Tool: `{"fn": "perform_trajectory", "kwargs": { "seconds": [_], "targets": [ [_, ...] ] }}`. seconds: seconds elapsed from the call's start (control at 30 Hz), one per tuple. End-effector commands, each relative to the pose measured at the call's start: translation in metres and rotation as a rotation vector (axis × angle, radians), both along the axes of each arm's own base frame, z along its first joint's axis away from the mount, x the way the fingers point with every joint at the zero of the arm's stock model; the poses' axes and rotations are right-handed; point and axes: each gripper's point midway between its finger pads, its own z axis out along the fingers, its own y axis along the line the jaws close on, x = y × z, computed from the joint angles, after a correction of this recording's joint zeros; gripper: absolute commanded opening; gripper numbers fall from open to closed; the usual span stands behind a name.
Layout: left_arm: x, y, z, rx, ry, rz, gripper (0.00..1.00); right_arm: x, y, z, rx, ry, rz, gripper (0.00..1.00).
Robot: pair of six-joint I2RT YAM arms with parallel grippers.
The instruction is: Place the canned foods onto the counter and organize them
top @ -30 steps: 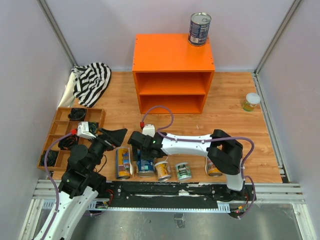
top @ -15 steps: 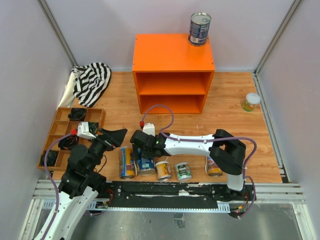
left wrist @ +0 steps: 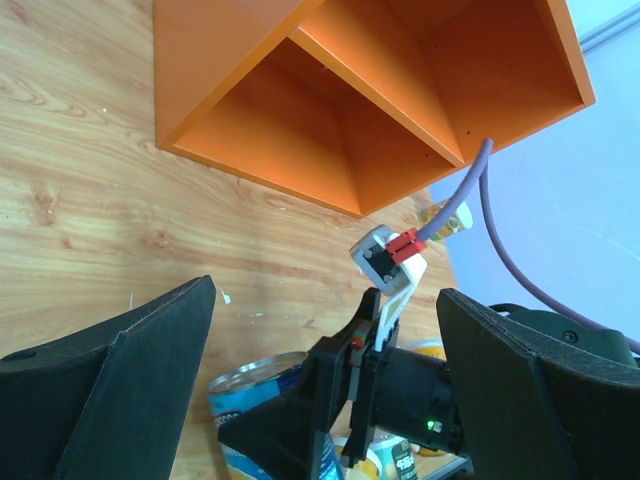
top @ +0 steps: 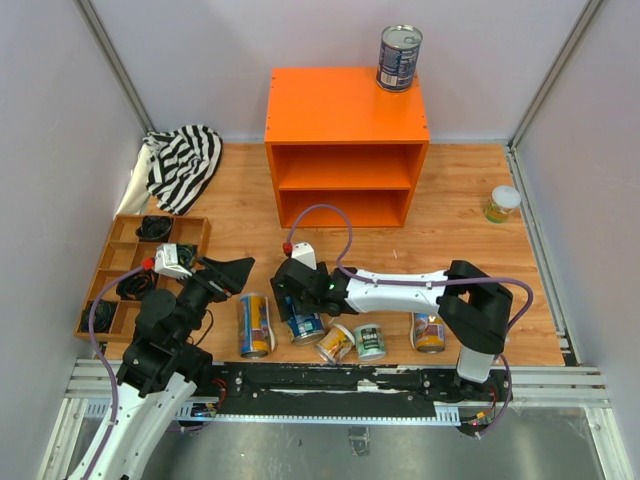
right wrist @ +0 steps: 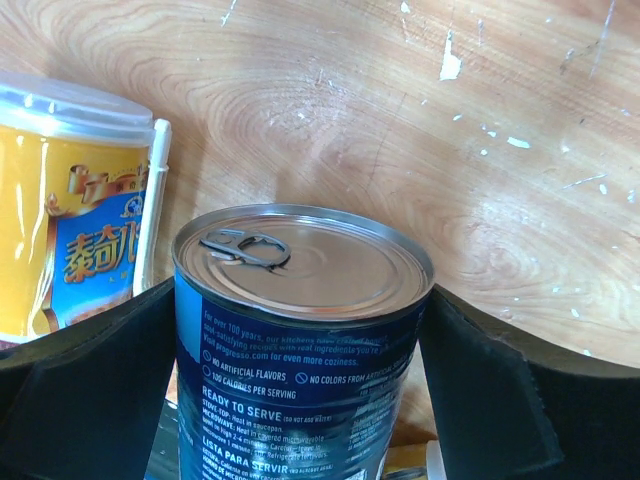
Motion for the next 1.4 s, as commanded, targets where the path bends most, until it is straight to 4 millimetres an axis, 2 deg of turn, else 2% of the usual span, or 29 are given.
{"fn": "perform_trajectory", "kwargs": {
  "seconds": [0.0, 0.57, 0.9, 1.23, 1.37],
  "targets": [
    [-0.001, -0.001, 0.008, -0.013, -0.023, -0.004, 0.97, 0.020, 0.006, 0.038, 0.075, -0.146, 0.048, 0.01],
    [0.003, 0.000, 0.007, -0.003, -0.020, 0.005, 0.97, 0.033, 0.019, 0.088, 0.158, -0.294, 0.130, 0.01],
    [0.005, -0.002, 0.001, -0.001, -0.009, 0.003, 0.97, 0.041, 0.005, 0.128, 0.212, -0.418, 0.119, 0.01],
    [0.007, -0.003, -0.005, -0.003, 0.002, 0.000, 0.97, 0.045, -0.011, 0.148, 0.216, -0.490, 0.102, 0.01],
    [0.008, -0.004, -0.008, -0.003, 0.008, 0.000, 0.97, 0.046, -0.022, 0.171, 0.230, -0.539, 0.090, 0.01]
  ]
}}
